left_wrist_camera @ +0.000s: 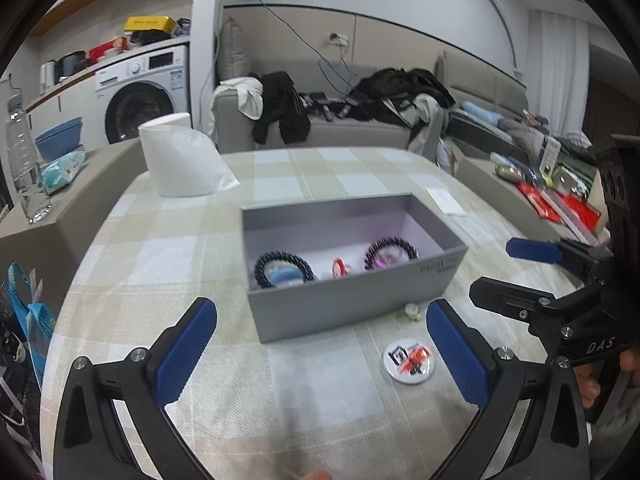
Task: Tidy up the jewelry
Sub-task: 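Withdraw both grippers up out of the grey box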
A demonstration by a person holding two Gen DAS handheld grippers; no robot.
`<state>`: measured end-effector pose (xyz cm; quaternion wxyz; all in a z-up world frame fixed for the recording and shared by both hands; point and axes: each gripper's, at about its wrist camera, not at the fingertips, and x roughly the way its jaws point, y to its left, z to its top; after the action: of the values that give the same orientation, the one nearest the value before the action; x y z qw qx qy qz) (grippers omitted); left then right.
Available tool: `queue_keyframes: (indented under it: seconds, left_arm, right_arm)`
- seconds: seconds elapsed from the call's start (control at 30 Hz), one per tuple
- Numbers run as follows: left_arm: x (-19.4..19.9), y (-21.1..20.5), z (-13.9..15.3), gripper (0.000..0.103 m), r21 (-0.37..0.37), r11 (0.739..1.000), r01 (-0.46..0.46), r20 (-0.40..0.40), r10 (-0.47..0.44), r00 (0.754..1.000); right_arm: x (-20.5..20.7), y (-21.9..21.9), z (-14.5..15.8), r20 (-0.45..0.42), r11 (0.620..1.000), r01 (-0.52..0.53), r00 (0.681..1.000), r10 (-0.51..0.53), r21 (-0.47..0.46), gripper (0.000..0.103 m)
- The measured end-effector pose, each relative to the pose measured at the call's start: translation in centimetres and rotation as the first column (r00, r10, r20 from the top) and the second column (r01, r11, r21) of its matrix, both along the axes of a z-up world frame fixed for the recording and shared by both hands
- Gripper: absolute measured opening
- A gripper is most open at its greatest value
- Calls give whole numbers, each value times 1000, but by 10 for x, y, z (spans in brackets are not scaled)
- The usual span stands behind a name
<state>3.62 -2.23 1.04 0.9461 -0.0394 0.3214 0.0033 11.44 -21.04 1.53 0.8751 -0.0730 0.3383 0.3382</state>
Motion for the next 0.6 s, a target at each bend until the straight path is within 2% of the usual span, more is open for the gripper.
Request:
queue_keyframes:
  seconds: [0.17, 0.37, 0.47, 0.6]
  left_arm:
    - [3, -7, -7, 102, 7, 999, 34, -31, -33, 999]
    - [6, -20, -22, 102, 31, 996, 84, -100, -80, 992]
    - [9, -26, -29, 102, 18, 992, 122, -147, -118, 982]
    - [8, -34, -33, 102, 14, 987, 162, -166, -158, 973]
  right_arm:
    - [0, -5, -15, -25, 996, -23, 999, 21, -86, 103]
    - [8, -13, -32, -63, 989, 6, 998, -16, -149, 103]
    - [8, -14, -35, -72, 988, -2, 997, -9, -156, 103]
    - [6, -13, -36, -76, 987, -24, 997, 12, -157, 103]
